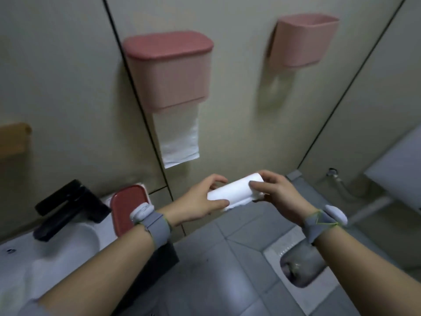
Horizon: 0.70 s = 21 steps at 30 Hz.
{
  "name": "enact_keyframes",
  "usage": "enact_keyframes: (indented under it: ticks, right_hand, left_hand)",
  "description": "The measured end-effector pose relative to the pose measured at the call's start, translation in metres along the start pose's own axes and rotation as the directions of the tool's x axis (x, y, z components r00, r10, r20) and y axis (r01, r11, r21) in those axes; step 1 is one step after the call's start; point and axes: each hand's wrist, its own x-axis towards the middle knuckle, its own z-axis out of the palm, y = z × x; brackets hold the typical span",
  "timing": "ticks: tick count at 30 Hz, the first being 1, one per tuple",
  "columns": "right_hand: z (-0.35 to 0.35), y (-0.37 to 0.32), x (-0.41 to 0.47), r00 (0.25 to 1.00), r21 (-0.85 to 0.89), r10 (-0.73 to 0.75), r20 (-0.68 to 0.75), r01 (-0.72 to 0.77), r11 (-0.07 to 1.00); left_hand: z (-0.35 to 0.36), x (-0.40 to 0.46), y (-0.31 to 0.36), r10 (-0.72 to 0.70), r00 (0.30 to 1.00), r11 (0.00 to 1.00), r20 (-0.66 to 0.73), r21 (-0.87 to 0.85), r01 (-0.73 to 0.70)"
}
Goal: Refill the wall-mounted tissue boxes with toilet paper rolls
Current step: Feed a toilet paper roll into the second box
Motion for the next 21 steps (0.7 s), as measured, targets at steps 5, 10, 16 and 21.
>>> enact_keyframes:
  ticks: [5, 10, 16, 21]
  right_hand:
    - [-0.107, -0.021, -0.009, 0.99, 0.075, -0.027, -0.141, 0.038, 0.996]
    - [-0.17, -0.052, 0.008, 0.976, 0.125, -0.087, -0.2, 0.113, 0.986]
    - [-0.227, -0.1, 0.059, 0.96, 0.12, -0.181, -0.215, 0.21, 0.97]
    - [-0.281, -0.153, 0.114, 0.929, 0.007, -0.3, -0.216, 0.309, 0.951]
  left_hand:
    - [0.042, 0.069, 0.077, 0.234, 0.972, 0.951, 0.0, 0.207, -0.229]
    - [0.047, 0.133, 0.132, 0.467, 0.883, 0.823, 0.036, 0.348, -0.45]
    - [0.026, 0.218, 0.175, 0.598, 0.801, 0.72, 0.021, 0.423, -0.549]
    - [-0.001, 0.309, 0.215, 0.639, 0.769, 0.699, -0.018, 0.432, -0.57]
